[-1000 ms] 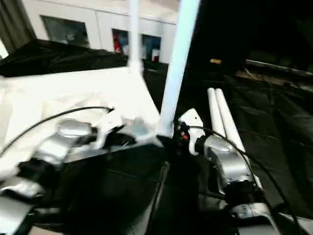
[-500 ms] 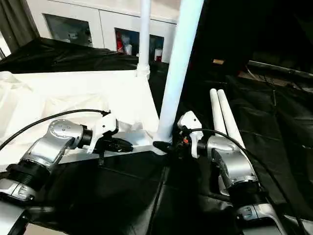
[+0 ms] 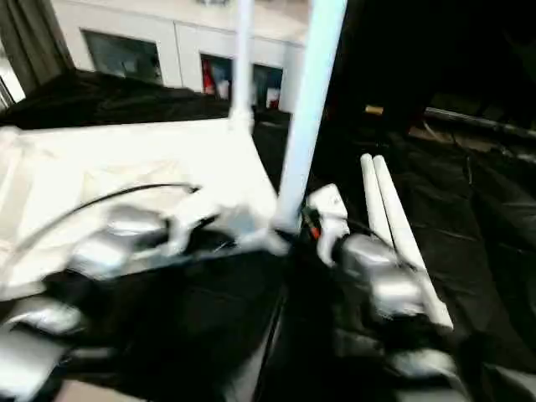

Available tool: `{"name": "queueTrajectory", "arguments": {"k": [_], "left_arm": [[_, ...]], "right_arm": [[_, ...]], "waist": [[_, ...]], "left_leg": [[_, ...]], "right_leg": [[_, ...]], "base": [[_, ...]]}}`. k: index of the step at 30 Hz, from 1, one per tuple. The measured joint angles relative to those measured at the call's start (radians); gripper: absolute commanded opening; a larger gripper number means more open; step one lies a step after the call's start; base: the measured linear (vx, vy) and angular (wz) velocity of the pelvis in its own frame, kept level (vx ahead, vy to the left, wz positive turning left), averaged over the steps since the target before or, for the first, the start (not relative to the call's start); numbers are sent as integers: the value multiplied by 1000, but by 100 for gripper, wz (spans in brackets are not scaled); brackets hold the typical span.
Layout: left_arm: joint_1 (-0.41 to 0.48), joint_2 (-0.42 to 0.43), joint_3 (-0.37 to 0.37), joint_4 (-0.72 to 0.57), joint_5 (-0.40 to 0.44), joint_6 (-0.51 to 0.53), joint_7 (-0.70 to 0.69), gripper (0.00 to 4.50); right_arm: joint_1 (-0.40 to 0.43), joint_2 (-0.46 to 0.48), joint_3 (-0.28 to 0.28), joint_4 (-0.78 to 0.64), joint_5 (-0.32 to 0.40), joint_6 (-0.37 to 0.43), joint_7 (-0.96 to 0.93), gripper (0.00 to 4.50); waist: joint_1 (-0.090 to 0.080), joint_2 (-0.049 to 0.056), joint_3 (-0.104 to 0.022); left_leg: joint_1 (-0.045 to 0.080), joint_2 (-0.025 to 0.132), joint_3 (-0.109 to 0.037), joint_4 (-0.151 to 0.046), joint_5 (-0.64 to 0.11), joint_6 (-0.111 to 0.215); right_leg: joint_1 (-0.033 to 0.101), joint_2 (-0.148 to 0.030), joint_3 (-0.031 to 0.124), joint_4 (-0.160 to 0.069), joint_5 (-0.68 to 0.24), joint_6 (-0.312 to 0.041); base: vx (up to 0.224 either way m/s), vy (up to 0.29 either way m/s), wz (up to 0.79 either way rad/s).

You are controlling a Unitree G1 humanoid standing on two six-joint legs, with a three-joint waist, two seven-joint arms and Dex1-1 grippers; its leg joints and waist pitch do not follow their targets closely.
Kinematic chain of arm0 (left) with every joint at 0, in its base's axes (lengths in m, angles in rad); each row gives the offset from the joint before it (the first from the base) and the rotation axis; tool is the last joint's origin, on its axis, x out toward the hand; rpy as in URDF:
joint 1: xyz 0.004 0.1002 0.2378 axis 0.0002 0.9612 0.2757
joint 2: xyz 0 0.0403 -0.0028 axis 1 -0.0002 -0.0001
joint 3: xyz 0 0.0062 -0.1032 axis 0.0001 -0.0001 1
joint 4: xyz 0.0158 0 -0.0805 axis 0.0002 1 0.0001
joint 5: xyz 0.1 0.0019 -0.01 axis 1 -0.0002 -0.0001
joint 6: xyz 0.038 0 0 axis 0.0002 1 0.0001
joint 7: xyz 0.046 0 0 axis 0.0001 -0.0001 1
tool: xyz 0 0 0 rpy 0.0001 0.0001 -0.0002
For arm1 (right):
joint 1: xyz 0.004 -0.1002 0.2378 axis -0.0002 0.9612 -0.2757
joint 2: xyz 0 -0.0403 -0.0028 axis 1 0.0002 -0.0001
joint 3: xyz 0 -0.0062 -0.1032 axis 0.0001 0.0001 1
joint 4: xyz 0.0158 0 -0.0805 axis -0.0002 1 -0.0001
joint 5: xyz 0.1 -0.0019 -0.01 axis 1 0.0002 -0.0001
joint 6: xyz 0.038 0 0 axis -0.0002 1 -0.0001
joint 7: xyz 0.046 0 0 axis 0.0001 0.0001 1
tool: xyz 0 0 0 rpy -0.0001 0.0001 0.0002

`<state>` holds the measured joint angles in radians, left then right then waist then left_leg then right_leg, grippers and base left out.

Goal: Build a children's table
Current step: Rotate leg to tighten

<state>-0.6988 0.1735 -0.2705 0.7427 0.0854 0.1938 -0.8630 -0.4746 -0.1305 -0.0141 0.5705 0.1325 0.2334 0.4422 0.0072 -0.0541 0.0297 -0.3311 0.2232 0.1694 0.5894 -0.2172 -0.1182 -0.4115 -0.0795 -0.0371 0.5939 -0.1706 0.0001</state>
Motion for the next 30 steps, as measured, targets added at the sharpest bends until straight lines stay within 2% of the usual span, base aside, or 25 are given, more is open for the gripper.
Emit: {"name": "queueTrajectory", "arguments": {"k": [2, 4, 5, 10, 11, 13, 19, 26, 30], "left_arm": [[-13, -52, 1, 22, 11, 25, 65, 0], [-13, -78, -4, 21, 27, 32, 92, 0], [-13, -79, -6, 21, 30, 32, 94, 0], [-15, -79, -9, 22, 38, 27, 90, 0], [-15, -75, -9, 22, 39, 23, 86, 0], [-17, -67, -9, 22, 39, 19, 71, 0], [-11, -2, -11, 12, 15, -28, -48, 0], [39, 118, -11, -74, -42, -77, -271, 0], [63, 148, -13, -112, -55, -84, -344, 0]], "right_arm": [[-30, 40, -37, 37, 0, 1, -107, 274], [-36, 48, -48, 52, -5, -12, -144, 274], [-35, 49, -48, 56, -9, -22, -145, 309], [-33, 51, -35, 66, -46, -48, -140, 353], [-33, 48, -26, 68, -54, -55, -135, 379], [-32, 39, -12, 69, -64, -70, -115, 388], [2, -56, 40, 18, -60, -85, 103, 388], [20, -190, 107, -66, -6, -54, 415, 388], [36, -218, 132, -105, 14, -44, 512, 388]], "waist": [[-1, 0, 0], [0, 1, -1], [0, 2, -1], [-1, 3, -2], [-2, 3, -2], [-3, 3, -2], [-4, 3, -2], [-2, 8, 1], [2, 8, 1]], "left_leg": [[-1, -1, 0, 1, 0, 0], [-1, -1, -1, 0, 0, 0], [-1, -1, -1, 0, 0, 0], [-2, -1, -2, 0, 0, 0], [-2, -1, -2, 0, 0, 0], [-2, -1, -2, -1, 0, 0], [-2, 1, -2, -5, 0, 0], [-5, 2, 0, -14, 3, 6], [-5, 2, 1, -14, 1, 9]], "right_leg": [[1, -1, 0, -2, 0, 0], [3, -2, -1, -4, 0, 0], [3, -2, -2, -4, 0, 1], [3, -2, -2, -4, 0, 1], [3, -2, -2, -4, 0, 1], [3, -2, -3, -4, 0, 1], [-1, 1, -3, -1, 1, 2], [-9, 3, -4, 1, -1, -6], [-8, 2, -4, 0, -3, -10]], "base": [[0, 0, 0], [0, 0, 0], [0, 0, 0], [0, 0, 0], [0, 0, 0], [0, 0, 0], [11, -3, -1], [15, -2, -1], [0, 0, 0]]}}
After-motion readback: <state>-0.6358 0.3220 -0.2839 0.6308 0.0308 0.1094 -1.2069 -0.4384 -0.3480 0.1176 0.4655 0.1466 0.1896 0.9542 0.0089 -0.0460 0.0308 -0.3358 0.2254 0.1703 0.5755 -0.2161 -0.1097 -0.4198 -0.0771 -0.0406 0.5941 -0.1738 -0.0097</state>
